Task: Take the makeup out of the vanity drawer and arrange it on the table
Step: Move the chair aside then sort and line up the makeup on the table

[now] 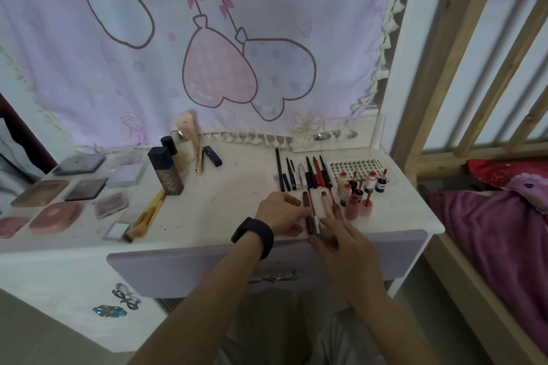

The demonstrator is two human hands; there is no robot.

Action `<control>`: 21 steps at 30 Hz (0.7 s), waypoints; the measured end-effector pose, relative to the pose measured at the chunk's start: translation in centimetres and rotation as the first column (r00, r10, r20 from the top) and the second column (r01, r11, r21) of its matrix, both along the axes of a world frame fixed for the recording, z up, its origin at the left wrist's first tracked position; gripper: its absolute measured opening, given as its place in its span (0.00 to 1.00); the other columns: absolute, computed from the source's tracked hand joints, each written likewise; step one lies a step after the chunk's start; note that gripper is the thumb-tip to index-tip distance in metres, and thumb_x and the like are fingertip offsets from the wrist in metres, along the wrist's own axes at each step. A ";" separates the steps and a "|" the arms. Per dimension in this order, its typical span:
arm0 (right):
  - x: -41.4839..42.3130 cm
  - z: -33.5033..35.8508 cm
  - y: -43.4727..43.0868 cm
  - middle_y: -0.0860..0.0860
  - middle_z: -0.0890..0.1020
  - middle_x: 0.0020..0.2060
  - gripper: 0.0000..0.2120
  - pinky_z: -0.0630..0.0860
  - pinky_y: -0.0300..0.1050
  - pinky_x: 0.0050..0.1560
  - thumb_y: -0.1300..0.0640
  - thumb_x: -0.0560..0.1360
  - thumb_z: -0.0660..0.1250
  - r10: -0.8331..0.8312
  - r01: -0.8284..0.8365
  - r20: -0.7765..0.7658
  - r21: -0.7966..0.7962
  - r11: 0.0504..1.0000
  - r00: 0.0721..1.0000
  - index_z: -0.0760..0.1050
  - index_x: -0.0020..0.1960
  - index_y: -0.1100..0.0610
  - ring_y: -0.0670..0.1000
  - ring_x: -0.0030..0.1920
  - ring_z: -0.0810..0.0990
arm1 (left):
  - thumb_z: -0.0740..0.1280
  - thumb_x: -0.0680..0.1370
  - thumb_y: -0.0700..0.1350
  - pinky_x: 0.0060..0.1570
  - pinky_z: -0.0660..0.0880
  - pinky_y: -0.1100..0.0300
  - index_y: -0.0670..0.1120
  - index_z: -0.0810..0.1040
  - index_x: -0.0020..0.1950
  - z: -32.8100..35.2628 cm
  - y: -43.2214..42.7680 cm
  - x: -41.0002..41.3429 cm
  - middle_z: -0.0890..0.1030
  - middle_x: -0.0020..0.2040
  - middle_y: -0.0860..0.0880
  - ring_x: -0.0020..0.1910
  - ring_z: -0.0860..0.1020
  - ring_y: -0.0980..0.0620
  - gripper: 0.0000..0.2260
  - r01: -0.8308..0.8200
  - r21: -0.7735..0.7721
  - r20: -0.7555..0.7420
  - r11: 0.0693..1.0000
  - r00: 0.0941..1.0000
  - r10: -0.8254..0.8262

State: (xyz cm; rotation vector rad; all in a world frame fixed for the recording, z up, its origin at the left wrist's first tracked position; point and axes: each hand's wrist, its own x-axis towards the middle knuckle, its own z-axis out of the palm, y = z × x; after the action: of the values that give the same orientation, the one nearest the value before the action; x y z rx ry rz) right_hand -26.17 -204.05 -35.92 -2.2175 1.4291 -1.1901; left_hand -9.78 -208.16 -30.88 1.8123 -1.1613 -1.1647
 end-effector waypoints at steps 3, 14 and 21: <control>-0.1 0.1 0.0 0.53 0.84 0.52 0.15 0.81 0.48 0.51 0.55 0.74 0.76 -0.015 0.016 -0.031 0.035 0.999 0.999 0.81 0.58 0.59 0.53 0.47 0.83 | 0.74 0.75 0.48 0.37 0.82 0.61 0.47 0.78 0.57 0.0 0.5 0.6 0.83 0.46 0.49 0.37 0.85 0.52 0.13 0.015 -0.016 0.039 1.000 0.999 -0.014; 0.4 1.1 1.5 0.56 0.85 0.52 0.17 0.77 0.45 0.53 0.62 0.68 0.79 -0.022 0.009 -0.097 -0.137 0.991 0.995 0.83 0.56 0.59 0.56 0.50 0.83 | 0.63 0.80 0.53 0.57 0.74 0.56 0.56 0.77 0.63 -1.5 4.9 4.8 0.77 0.59 0.54 0.59 0.73 0.53 0.13 0.148 -0.243 0.670 0.959 0.740 0.056; 6.1 2.7 0.1 0.52 0.85 0.55 0.12 0.73 0.41 0.59 0.61 0.73 0.75 0.137 -0.198 -0.274 -0.210 0.957 0.952 0.84 0.57 0.58 0.53 0.58 0.81 | 0.58 0.81 0.58 0.68 0.66 0.51 0.54 0.71 0.71 -2.7 6.7 10.9 0.70 0.72 0.51 0.71 0.66 0.48 0.20 0.100 -0.123 0.780 0.987 0.625 0.034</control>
State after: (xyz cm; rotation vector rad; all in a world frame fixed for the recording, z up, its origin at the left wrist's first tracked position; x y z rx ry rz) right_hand -20.10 -203.91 -33.21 -2.6812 1.2021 -1.0954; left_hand 1.07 -201.43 -33.57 2.2437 -1.7022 -0.2065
